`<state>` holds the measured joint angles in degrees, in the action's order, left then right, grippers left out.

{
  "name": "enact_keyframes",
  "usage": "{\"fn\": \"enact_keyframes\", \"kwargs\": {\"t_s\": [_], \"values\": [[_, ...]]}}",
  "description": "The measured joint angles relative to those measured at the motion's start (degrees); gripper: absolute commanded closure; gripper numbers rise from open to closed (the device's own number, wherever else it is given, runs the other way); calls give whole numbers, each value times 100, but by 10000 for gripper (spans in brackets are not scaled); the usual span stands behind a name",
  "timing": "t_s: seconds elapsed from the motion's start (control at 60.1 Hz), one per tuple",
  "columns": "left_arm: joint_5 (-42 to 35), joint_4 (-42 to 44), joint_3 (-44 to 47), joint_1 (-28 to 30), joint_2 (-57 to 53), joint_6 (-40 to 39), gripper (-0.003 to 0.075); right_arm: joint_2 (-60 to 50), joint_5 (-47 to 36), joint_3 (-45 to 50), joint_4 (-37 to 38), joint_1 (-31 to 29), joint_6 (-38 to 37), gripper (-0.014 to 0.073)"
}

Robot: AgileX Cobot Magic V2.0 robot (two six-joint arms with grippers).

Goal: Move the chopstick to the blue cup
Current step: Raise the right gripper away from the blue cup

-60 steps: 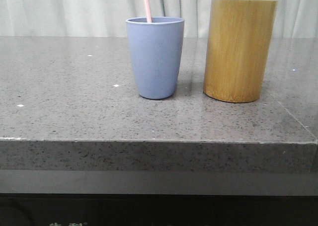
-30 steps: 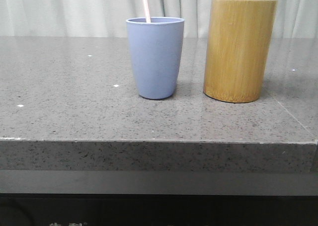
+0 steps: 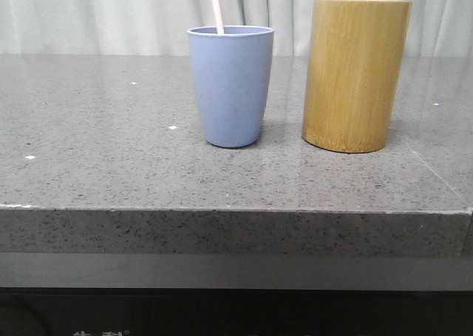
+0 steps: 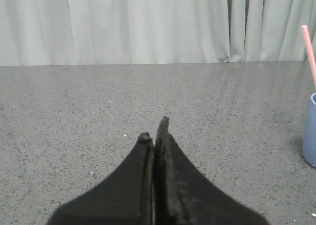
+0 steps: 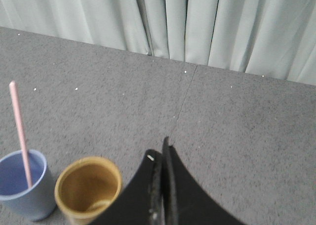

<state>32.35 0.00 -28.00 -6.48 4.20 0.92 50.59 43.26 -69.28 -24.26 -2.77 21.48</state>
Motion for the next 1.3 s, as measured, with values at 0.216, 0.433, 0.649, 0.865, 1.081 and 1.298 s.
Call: {"fn": "enact_keyframes", "kwargs": {"t_s": [0.216, 0.433, 0.649, 0.865, 1.081, 1.298], "values": [[0, 0, 0, 0, 0, 0, 739, -1784, -585, 2057, -47, 19, 47, 672], [0, 0, 0, 0, 0, 0, 739, -3591, -1000, 3800, -72, 19, 47, 672], [0, 0, 0, 0, 0, 0, 739, -4636, -1287, 4663, -138, 19, 50, 672], [0, 0, 0, 0, 0, 0, 739, -4746, -1291, 4757, -145, 19, 50, 672], [0, 0, 0, 0, 0, 0, 739, -4746, -1291, 4757, -150, 19, 50, 672], [0, 0, 0, 0, 0, 0, 739, -4746, -1300, 4757, -159, 19, 50, 672]]}}
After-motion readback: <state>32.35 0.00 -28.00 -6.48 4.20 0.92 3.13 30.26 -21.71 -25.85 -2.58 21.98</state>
